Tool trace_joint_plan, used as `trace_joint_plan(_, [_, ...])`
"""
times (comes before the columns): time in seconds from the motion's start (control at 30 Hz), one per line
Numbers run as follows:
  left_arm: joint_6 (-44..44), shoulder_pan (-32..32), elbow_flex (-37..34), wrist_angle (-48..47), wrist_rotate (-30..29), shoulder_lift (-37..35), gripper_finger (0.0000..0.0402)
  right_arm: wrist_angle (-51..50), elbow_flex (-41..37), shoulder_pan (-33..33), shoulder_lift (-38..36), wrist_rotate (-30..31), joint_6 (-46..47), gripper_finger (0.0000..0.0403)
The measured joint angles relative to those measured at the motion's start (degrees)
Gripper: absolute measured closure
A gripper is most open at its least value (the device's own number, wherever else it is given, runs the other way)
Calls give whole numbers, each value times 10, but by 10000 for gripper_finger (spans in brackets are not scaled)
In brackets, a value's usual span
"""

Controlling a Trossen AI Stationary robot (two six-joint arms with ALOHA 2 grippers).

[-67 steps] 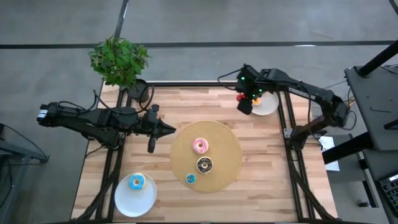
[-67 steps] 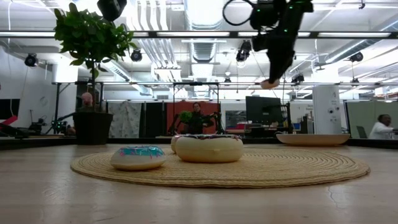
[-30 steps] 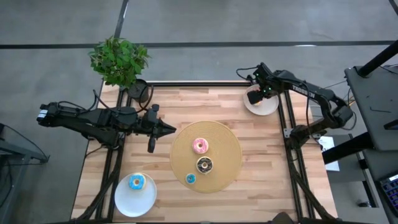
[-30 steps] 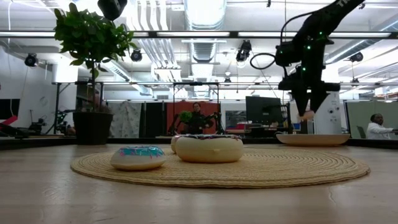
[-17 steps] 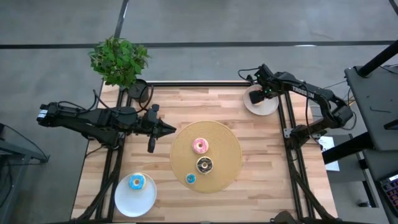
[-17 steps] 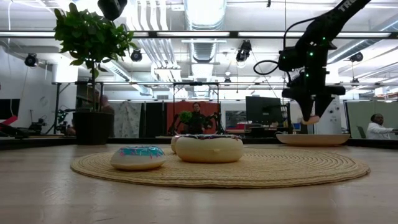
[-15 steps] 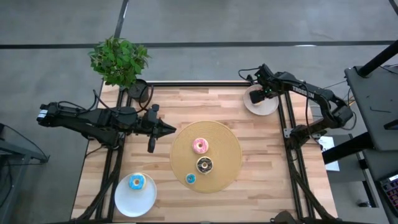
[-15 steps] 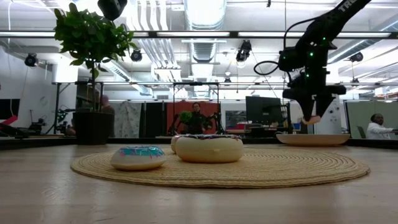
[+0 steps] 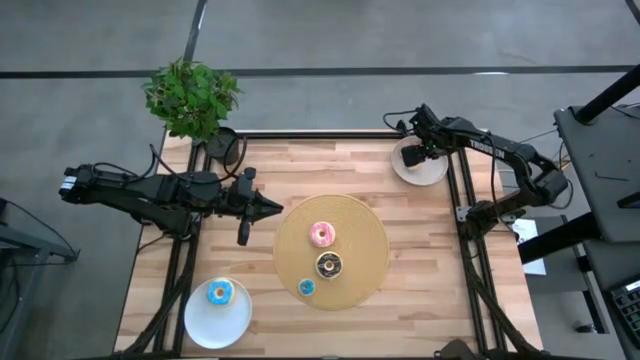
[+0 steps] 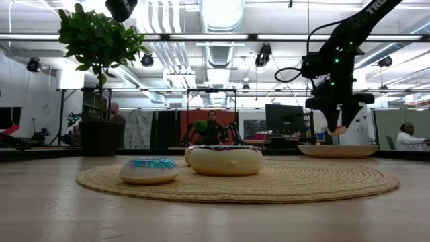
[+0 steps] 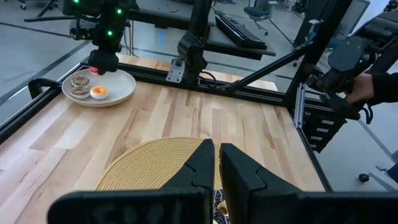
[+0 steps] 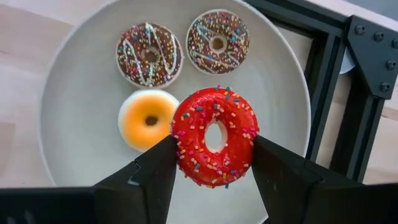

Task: Pick & Place donuts
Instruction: Put the small red donut on the gray plate

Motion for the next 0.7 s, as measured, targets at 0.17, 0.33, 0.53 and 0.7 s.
trace_joint_plan(0.17, [0, 0, 0, 0, 0, 0, 401, 14, -15, 0, 0, 0, 3, 214])
trace_joint_plan(0.33, [0, 0, 0, 0, 0, 0, 401, 35, -32, 0, 0, 0, 6, 214])
trace_joint_plan(0.53, [-3, 0, 0, 0, 0, 0, 401, 42, -40, 2, 0, 0, -6, 215])
trace_joint_plan(0.7, [-3, 0, 0, 0, 0, 0, 401, 40, -42, 2, 0, -4, -15, 215])
